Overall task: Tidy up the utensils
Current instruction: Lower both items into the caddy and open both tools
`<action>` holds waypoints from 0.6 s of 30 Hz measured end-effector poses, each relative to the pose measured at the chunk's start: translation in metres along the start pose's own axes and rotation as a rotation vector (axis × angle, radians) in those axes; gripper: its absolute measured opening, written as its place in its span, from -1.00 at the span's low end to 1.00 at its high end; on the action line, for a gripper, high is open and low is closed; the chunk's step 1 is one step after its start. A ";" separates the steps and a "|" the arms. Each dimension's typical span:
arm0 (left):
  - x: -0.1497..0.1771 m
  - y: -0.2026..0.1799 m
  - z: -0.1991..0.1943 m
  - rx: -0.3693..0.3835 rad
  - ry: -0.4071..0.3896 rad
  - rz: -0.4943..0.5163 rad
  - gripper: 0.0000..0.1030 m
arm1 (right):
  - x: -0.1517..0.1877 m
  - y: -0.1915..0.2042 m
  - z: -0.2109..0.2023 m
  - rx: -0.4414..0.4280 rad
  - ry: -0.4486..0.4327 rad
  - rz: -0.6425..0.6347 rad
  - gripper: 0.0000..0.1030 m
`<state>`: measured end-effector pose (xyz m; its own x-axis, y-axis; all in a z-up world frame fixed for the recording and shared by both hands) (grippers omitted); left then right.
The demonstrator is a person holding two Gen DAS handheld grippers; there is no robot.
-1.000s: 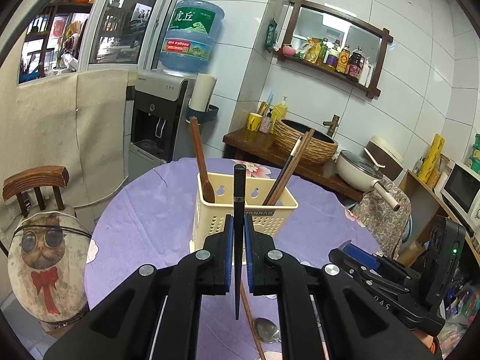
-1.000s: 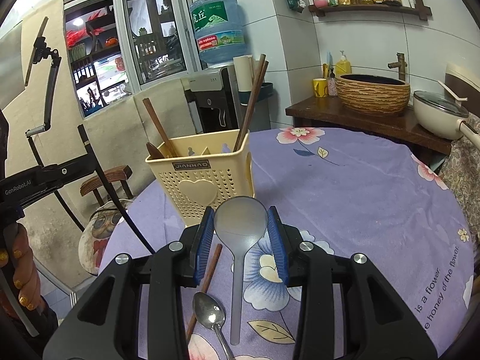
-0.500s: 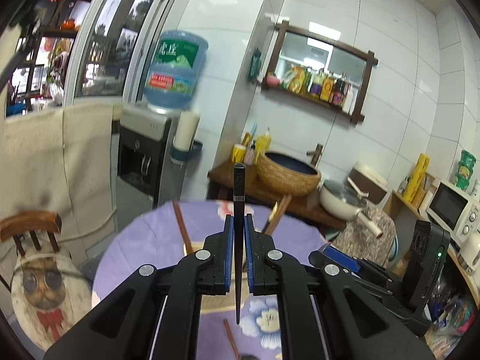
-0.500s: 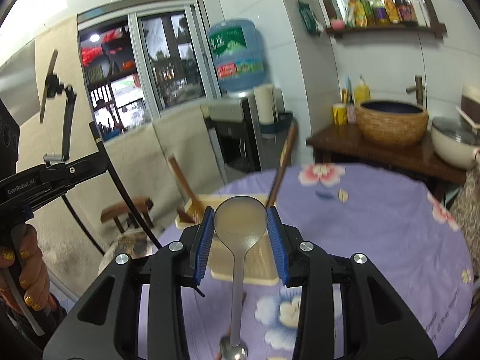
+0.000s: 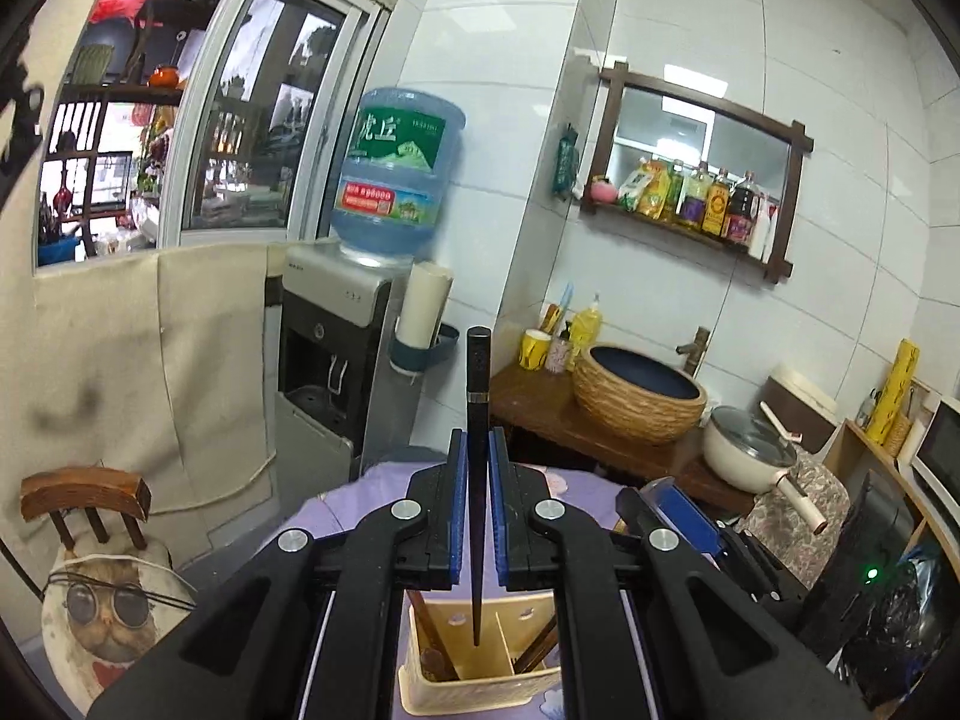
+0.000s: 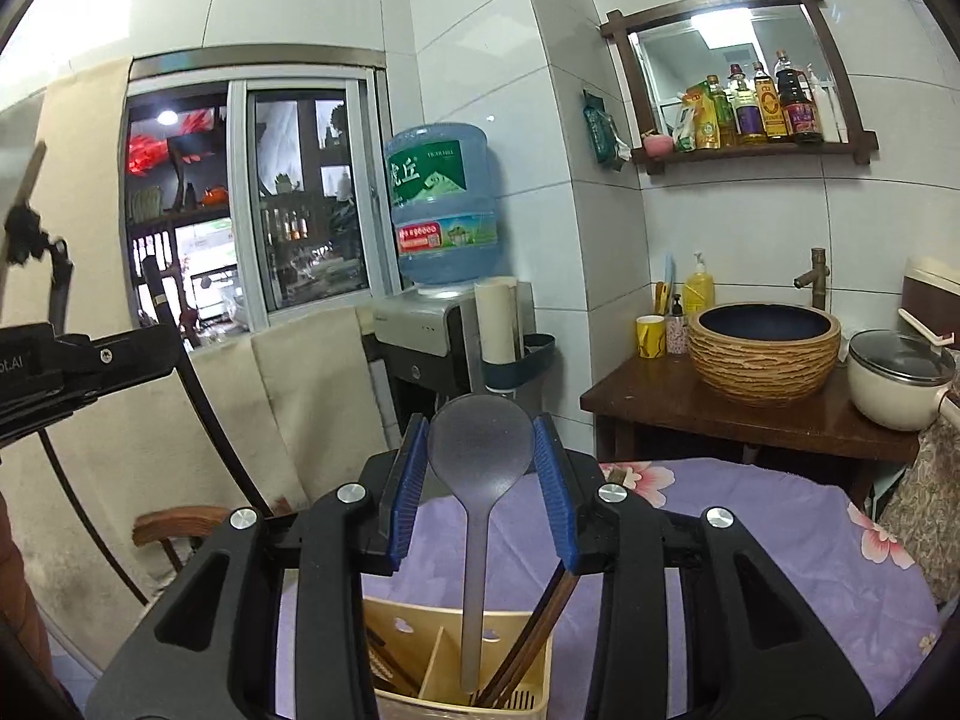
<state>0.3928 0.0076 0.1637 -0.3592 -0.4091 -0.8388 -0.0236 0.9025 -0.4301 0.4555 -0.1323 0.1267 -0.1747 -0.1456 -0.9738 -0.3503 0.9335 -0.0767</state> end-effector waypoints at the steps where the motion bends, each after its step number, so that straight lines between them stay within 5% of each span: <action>1: 0.008 0.002 0.004 -0.004 0.010 0.005 -0.86 | 0.008 0.002 0.004 0.008 0.004 -0.012 -0.29; 18: 0.099 0.034 0.043 -0.058 0.148 0.026 -0.86 | 0.096 0.006 0.012 0.012 0.118 -0.070 -0.29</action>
<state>0.3967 -0.0082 0.0513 -0.4937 -0.3655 -0.7891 -0.0654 0.9204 -0.3854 0.4473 -0.1370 0.0304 -0.2578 -0.2473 -0.9340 -0.3544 0.9235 -0.1467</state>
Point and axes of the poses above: each gripper's, at about its wrist camera, not at the fingertips, and z roughly the way its jaws point, y to its left, x to its underside, the point moved 10 cm from there along z, roughly the way its jaws point, and after that the axes turned 13 degrees about -z, right-handed, at the moved point
